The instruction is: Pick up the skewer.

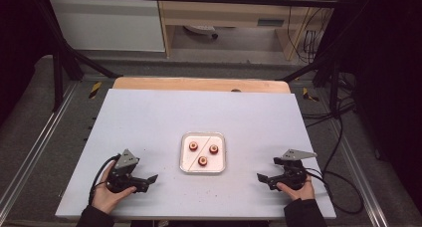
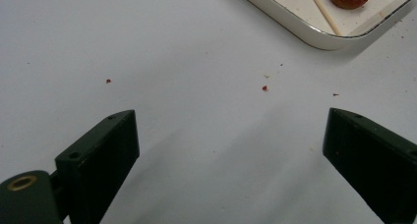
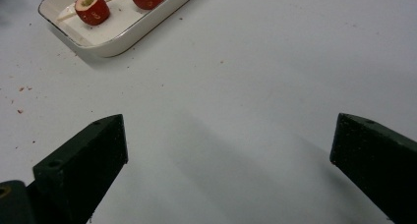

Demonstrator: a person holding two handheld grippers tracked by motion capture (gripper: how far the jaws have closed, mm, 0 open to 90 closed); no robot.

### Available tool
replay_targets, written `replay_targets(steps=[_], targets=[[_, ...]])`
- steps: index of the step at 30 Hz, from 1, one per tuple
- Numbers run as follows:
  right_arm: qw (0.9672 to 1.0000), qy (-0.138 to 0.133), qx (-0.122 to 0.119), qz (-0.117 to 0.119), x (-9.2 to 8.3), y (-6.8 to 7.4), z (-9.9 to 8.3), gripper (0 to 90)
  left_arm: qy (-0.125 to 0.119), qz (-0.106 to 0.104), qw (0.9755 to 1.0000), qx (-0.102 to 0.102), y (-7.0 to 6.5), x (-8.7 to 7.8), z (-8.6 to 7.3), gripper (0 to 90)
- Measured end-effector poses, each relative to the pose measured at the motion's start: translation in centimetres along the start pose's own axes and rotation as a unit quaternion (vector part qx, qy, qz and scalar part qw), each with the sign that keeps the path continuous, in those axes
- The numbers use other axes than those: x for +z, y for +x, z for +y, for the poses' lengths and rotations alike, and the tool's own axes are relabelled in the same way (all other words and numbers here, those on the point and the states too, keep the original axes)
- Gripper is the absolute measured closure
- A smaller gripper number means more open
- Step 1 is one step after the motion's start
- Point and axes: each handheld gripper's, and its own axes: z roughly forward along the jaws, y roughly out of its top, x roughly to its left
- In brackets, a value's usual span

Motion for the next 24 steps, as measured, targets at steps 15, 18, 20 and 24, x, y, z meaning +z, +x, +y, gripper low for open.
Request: replay_targets(steps=[15,18,20,24], targets=[[1.0000,-0.001,-0.002,0.000,-0.1,0.0,0.0,1.5,0.001,0.001,1.0000,0.008,-1.5,0.4,1.7,6.9],[1.0000,-0.001,0.000,0.001,0.0,0.0,0.0,1.5,0.001,-0.002,0.9999,0.011,-2.0,0.5,2.4,6.9],[1.0000,0.001,0.001,-0.001,0.0,0.1,0.0,1.5,0.003,-0.003,0.9999,0.012,-2.3,0.6,2.7,6.9],[1.0000,0.001,-0.001,0.000,0.0,0.1,0.0,1.5,0.007,-0.004,0.9998,0.017,-2.8,0.9,3.4,6.9]])
